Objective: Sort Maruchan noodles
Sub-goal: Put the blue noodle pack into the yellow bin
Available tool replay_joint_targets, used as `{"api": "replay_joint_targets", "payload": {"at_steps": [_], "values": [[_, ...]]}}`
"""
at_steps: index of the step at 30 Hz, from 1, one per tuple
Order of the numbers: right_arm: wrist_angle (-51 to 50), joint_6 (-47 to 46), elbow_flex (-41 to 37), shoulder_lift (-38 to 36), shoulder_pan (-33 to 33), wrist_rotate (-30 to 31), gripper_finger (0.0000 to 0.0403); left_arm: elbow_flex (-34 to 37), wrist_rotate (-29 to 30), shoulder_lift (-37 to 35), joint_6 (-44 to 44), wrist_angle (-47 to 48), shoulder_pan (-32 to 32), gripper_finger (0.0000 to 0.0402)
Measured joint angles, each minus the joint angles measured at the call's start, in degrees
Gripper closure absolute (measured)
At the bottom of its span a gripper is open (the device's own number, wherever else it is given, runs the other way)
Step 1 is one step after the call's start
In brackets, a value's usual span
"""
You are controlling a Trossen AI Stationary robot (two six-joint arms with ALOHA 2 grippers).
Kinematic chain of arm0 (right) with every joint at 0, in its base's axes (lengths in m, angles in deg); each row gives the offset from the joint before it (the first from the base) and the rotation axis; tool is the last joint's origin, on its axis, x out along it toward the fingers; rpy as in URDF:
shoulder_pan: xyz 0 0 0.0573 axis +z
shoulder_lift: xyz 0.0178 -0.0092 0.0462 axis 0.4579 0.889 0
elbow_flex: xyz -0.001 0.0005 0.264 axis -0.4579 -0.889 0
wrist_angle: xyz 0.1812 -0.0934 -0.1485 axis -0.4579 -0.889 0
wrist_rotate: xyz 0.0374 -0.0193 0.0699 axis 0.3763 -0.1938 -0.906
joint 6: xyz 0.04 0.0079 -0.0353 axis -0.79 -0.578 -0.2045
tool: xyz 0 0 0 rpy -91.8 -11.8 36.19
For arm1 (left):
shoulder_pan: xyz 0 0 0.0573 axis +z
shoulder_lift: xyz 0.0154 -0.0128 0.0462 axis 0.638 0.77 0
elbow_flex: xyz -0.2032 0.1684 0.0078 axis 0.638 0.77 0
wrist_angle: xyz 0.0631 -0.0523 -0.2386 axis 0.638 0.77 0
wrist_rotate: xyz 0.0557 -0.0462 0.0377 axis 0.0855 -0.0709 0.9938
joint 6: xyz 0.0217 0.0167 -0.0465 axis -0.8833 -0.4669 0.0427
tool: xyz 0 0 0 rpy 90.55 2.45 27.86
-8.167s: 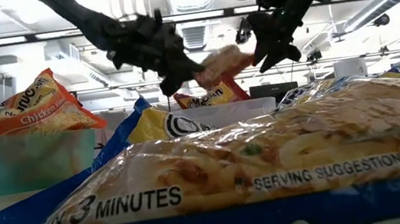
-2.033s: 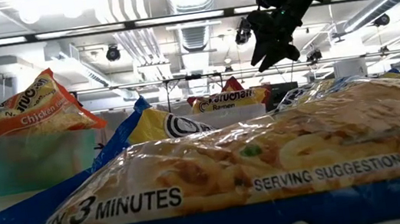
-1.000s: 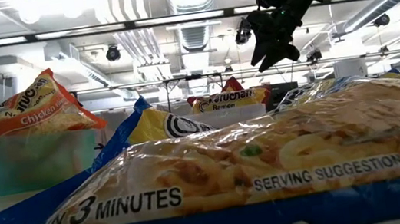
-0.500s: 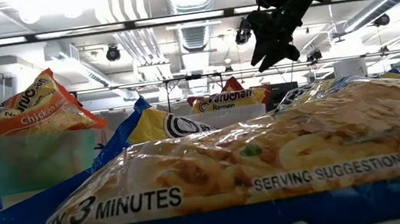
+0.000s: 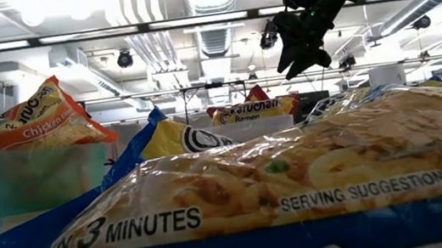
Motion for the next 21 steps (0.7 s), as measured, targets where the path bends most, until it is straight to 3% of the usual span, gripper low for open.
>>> {"api": "replay_joint_targets", "payload": {"at_steps": [8, 17, 21], "values": [[0.0, 0.0, 0.0, 0.0, 0.0, 0.0, 0.0236, -2.0, 3.3, -1.9, -4.0, 0.9, 0.0, 0.0385], [0.0, 0.0, 0.0, 0.0, 0.0, 0.0, 0.0236, -4.6, 1.4, -2.2, -5.9, 4.3, -0.1, 0.0388], [0.0, 0.0, 0.0, 0.0, 0.0, 0.0, 0.0236, -7.0, 5.4, -2.3, -6.3, 8.0, -0.1, 0.0389]]}}
